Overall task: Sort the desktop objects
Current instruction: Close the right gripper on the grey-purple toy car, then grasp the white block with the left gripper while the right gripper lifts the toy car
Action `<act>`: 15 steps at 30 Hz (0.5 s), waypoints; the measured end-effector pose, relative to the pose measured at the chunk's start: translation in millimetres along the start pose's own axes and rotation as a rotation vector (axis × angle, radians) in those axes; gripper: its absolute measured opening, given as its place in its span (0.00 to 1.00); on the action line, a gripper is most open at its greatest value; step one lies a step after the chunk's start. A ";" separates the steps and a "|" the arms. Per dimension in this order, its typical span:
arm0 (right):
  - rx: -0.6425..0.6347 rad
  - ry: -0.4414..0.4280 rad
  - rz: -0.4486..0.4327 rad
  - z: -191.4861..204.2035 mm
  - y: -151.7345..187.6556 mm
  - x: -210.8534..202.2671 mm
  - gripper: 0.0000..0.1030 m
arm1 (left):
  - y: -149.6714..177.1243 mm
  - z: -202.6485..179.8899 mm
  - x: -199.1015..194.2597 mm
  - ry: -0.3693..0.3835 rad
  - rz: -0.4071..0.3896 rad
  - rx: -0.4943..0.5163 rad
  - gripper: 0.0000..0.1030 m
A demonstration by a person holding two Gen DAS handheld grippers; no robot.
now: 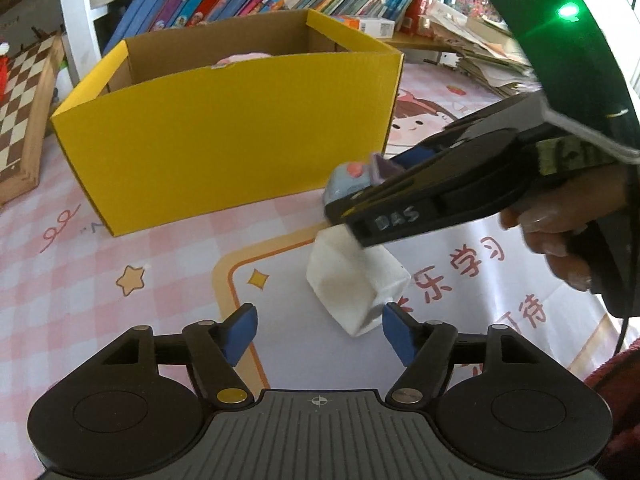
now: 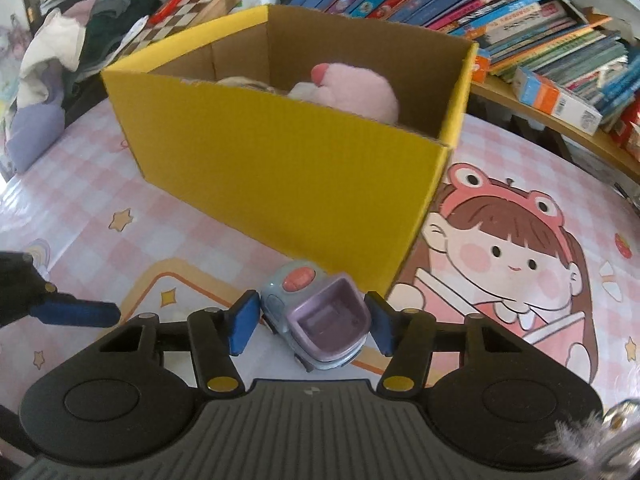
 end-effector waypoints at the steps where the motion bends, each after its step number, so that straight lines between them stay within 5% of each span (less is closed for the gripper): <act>1: 0.009 0.000 -0.005 -0.9 0.7 -2.5 0.53 | 0.2 0.3 0.0 -0.003 0.002 -0.002 0.69; 15: 0.074 0.048 -0.015 -5.7 14.0 -28.1 0.53 | -7.1 -10.4 0.6 0.025 -0.013 0.016 0.69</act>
Point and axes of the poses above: each gripper's, at about its wrist camera, not at the fingertips, and x roughly the way its jaws point, z to its left, y to its underside, the point moved 4 cm from there along x, roughly the way its jaws point, and after that the axes turned 15 degrees about -y, right-handed, at the moved point
